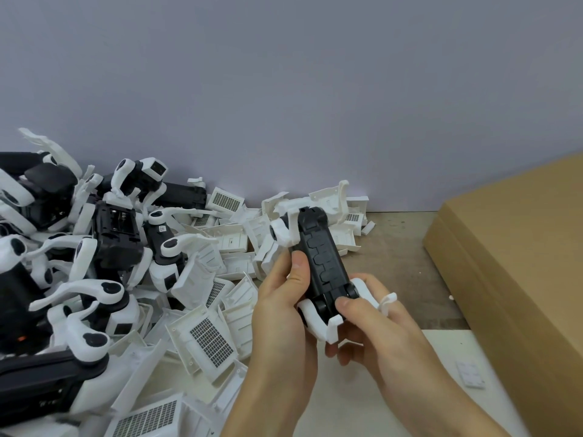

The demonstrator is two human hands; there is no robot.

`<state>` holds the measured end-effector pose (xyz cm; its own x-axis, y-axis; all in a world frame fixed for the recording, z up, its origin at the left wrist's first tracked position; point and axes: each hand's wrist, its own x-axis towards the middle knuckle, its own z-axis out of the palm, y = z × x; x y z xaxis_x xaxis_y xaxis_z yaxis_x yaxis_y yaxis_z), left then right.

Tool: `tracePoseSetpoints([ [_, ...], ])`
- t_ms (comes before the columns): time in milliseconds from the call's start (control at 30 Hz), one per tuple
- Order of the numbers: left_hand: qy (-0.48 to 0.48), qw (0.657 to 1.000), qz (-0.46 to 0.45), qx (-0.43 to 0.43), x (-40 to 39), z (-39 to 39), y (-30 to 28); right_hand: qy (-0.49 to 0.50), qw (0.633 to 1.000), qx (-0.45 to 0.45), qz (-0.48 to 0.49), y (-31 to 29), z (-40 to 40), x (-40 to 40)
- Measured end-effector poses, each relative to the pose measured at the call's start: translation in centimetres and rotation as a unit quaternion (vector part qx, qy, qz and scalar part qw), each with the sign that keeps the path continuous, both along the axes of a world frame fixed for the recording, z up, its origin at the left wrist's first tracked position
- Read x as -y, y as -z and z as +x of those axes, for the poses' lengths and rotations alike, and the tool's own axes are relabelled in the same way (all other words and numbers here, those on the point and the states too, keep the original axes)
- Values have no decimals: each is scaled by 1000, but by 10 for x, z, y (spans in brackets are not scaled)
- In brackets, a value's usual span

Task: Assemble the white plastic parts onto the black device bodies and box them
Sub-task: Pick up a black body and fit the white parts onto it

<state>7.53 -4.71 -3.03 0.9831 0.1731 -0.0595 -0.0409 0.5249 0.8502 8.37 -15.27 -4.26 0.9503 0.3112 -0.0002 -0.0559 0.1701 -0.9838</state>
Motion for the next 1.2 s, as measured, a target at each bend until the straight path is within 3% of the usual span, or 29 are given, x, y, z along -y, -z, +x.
tracePoseSetpoints([
  [767, 9, 999, -36, -8, 1, -2, -4, 11, 999, 41, -9, -4, -3, -1],
  [867, -27, 998, -57, -10, -2, -3, -6, -9, 998, 67, -20, -3, -5, -2],
  [967, -124, 985, -120, 27, -12, -2, -15, -17, 998, 60, 11, -4, -6, -2],
  [1067, -201, 963, -163, 76, -28, -1, -24, 18, 985, 129, -111, -1, -7, -3],
  [1200, -270, 943, -176, 80, -42, 0, -29, -31, 910, 253, -326, 3, -15, -11],
])
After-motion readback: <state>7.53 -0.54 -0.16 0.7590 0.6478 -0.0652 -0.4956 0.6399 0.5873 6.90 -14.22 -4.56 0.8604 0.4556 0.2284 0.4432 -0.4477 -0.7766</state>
